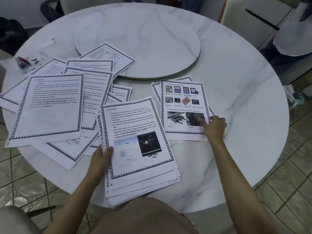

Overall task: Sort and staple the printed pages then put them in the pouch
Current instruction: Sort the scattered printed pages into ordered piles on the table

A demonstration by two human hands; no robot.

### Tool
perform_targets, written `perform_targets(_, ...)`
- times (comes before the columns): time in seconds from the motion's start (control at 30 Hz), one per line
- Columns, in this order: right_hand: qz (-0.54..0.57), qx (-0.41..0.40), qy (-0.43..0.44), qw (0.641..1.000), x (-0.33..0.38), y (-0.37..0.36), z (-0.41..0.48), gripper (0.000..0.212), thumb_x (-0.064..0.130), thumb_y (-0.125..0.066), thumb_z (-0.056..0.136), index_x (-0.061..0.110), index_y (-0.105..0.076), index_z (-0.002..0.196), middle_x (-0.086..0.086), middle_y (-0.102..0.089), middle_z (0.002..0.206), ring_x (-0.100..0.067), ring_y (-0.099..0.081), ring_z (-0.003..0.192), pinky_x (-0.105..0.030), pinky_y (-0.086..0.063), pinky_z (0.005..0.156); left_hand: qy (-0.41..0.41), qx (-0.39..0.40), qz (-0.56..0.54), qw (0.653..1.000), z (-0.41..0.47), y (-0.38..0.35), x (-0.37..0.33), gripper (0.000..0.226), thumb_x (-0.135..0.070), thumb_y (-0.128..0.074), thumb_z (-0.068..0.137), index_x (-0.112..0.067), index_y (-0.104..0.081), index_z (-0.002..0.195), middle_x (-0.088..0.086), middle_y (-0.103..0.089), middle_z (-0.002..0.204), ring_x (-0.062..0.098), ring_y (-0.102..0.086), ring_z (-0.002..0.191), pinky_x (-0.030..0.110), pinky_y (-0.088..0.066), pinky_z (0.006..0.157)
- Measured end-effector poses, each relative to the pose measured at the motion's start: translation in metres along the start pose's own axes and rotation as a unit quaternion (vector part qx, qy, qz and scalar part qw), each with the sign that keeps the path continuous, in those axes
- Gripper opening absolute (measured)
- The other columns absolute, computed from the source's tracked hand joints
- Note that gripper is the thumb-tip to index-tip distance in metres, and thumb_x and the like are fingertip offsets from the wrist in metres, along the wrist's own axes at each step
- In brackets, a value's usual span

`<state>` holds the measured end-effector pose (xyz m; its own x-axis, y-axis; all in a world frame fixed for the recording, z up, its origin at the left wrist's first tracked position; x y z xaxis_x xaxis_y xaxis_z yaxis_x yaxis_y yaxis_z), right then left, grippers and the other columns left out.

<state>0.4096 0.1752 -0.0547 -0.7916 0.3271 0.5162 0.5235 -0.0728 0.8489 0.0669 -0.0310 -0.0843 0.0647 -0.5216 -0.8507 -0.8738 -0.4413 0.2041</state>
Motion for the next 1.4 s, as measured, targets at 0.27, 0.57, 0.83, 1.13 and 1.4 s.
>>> perform_targets(0.27, -0.035, 0.026, -0.036, 0.998, -0.015, -0.006, 0.007, 0.049, 0.025, -0.065, 0.084, 0.000, -0.048, 0.122, -0.022, -0.046, 0.127, -0.038, -0.042, 0.121, -0.046, -0.033, 0.099, 0.001, -0.009, 0.007, 1.000, 0.002, 0.000, 0.002, 0.033, -0.019, -0.045, 0.097, -0.010, -0.049, 0.128, 0.016, -0.061, 0.123, 0.034, -0.060, 0.106, 0.052, -0.047, 0.094)
perform_targets(0.57, 0.136, -0.123, 0.008, 0.983, -0.015, 0.046, 0.017, 0.022, 0.005, -0.050, 0.091, -0.008, -0.063, 0.103, -0.027, -0.065, 0.105, -0.037, -0.059, 0.098, -0.030, -0.040, 0.081, -0.004, -0.014, 0.009, 1.000, 0.002, -0.001, 0.003, 0.033, -0.019, -0.043, 0.098, -0.009, -0.049, 0.129, 0.016, -0.060, 0.123, 0.034, -0.059, 0.106, 0.047, -0.048, 0.093)
perform_targets(0.83, 0.376, -0.108, -0.001, 0.920, -0.021, 0.061, 0.024, 0.014, 0.009, -0.054, 0.091, 0.017, -0.060, 0.081, 0.004, -0.060, 0.078, 0.001, -0.056, 0.067, -0.019, -0.046, 0.073, -0.015, -0.015, 0.021, 1.000, 0.002, 0.001, 0.004, 0.032, -0.020, -0.043, 0.098, -0.010, -0.049, 0.127, 0.016, -0.060, 0.124, 0.033, -0.059, 0.107, 0.045, -0.047, 0.093)
perform_targets(1.13, 0.362, 0.131, 0.102, 0.917, 0.017, -0.015, -0.060, 0.015, 0.011, -0.057, 0.091, 0.019, -0.062, 0.079, 0.002, -0.063, 0.076, 0.003, -0.054, 0.064, -0.014, -0.044, 0.063, -0.011, -0.009, -0.013, 1.000, 0.002, 0.000, 0.002, 0.029, -0.026, -0.035, 0.100, -0.016, -0.048, 0.124, 0.010, -0.057, 0.122, 0.028, -0.056, 0.106, 0.039, -0.043, 0.092)
perform_targets(1.4, 0.225, 0.279, 0.143, 0.923, 0.022, -0.062, -0.114, 0.007, 0.013, -0.056, 0.091, 0.013, -0.061, 0.086, 0.000, -0.065, 0.080, -0.002, -0.056, 0.069, -0.017, -0.044, 0.069, -0.035, -0.008, -0.007, 0.999, 0.000, -0.001, -0.001, 0.037, -0.025, -0.042, 0.098, -0.016, -0.045, 0.134, 0.004, -0.056, 0.122, 0.025, -0.055, 0.108, 0.037, -0.042, 0.094)
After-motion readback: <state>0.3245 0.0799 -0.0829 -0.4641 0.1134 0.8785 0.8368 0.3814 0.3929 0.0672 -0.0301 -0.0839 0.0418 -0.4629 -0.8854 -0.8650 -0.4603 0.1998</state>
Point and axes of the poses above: each hand's wrist, its own z-axis towards the middle knuckle, its own y-axis out of the back of the hand, x = y × z, the point moved 5 cm from there along z, towards the middle knuckle
